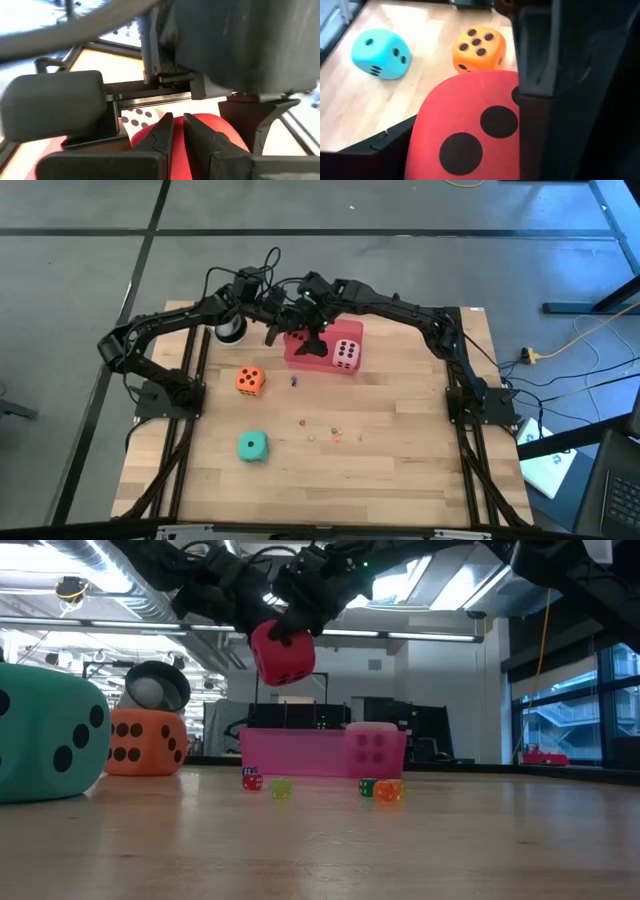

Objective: Pick & Place Dice
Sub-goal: Put the big red dice into the pink bin

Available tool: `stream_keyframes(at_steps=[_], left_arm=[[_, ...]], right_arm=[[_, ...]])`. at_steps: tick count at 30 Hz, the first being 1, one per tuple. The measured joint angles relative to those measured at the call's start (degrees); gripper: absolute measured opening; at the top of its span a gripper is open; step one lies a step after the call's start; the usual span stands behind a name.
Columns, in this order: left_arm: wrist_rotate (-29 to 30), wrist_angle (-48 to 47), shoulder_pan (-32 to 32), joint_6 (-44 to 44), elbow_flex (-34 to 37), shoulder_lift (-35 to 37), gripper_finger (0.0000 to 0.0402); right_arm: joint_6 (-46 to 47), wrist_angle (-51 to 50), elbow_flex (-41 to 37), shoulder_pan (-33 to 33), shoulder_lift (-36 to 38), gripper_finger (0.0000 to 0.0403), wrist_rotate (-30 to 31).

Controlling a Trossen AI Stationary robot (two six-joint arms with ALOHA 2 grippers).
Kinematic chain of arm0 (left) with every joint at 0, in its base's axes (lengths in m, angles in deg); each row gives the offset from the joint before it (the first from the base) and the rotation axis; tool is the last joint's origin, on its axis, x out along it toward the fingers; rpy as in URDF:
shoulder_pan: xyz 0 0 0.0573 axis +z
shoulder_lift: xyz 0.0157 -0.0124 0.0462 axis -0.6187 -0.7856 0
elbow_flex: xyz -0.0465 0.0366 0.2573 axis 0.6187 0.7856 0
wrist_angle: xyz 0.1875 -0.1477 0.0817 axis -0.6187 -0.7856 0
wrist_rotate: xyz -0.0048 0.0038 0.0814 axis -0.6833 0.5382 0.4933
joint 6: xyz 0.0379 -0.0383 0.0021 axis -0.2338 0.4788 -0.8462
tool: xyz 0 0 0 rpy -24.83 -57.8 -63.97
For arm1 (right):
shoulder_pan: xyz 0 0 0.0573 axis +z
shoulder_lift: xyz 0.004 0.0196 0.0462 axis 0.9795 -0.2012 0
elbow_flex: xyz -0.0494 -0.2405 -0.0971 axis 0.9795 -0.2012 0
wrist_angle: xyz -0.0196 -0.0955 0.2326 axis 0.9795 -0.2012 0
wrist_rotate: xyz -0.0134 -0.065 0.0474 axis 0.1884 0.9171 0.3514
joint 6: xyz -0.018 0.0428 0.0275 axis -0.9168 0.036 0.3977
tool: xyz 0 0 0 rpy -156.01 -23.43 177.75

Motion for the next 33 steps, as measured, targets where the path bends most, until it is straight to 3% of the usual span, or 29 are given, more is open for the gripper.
stream_keyframes(at_steps=[6,16,25,33], left_arm=[[4.18,-1.51,-1.82,-0.27,-0.13,0.13,0.0037],[4.66,-5.0,-3.27,-0.37,-0.22,-0.42,0.0037],[3.59,-2.88,-4.17,0.67,-0.26,-7.66,0.004],[1.4,-1.0,-4.19,1.24,-0.94,-8.66,0.0042]], right_arm=[[0.96,1.26,-0.02,-0.9,0.5,0.04,-1.7],[1.15,1.09,-0.08,-1.79,2.83,0.04,-2.07],[2.01,-0.81,-0.15,-2.52,3.8,0.04,2.05],[1.57,-2.79,-0.15,-3.34,3.8,0.04,2.84]])
